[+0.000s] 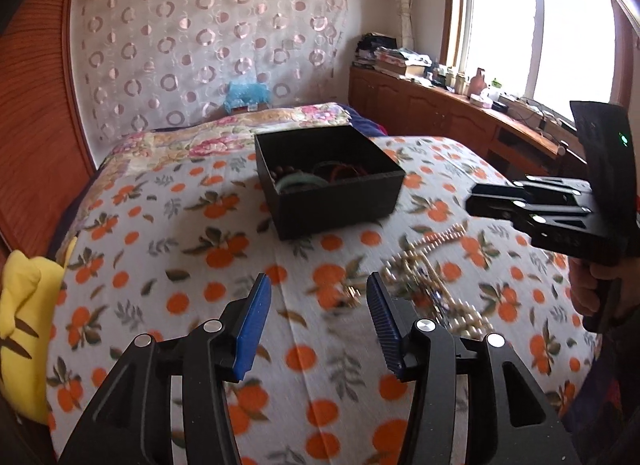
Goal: Organize jewelry
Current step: 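Move the left tool to the pearl necklace and close on it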
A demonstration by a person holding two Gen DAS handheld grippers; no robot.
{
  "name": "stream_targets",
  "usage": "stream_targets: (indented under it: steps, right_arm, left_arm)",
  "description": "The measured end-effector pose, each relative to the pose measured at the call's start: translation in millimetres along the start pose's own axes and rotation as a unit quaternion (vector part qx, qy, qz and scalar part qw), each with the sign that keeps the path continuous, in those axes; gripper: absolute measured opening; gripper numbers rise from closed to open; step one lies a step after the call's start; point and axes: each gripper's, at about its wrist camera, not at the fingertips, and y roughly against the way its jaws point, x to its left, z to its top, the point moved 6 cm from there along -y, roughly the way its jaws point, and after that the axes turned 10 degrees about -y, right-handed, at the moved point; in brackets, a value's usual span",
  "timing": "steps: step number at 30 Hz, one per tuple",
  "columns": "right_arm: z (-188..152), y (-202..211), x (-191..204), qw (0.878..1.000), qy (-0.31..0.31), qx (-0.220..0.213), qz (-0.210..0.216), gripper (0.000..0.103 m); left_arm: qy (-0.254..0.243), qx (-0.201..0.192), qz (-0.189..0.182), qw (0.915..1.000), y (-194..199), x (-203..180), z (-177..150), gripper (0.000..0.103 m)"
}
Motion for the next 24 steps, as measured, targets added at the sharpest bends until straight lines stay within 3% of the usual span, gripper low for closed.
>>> stream_targets:
  steps: [7,10,12,18,24]
  right_arm:
    - [-51,22,-11,1.0,-0.022,0.013,-0.013,0.029]
    - [-62,23,-11,0.999,-0.02,0.022,-0.019,0.031]
    - [-67,22,-8,0.999,-0.015,0.027,-0.015,0.039]
    - [-71,15,-11,0.999,-0.024,0.03,-0.023,0.04]
    - [-71,14,-8,0.999,-0.016,0.022,-0.027,0.04]
  left_arm:
    - [-0.009,0.022,-0.01,0.9997,0,-18,-22,0.047]
    - [-0.02,0.035,-0.017,0.999,-2,-28,-27,0.047]
    - [-0.026,0.04,-0.02,0.9986,-3,-33,-29,0.047]
    - [-0.045,0.054,-0.036,0.9968,-9,-51,-32,0.047]
    - [-0.067,0.075,-0.045,0.9939,-20,-66,-35,0.028]
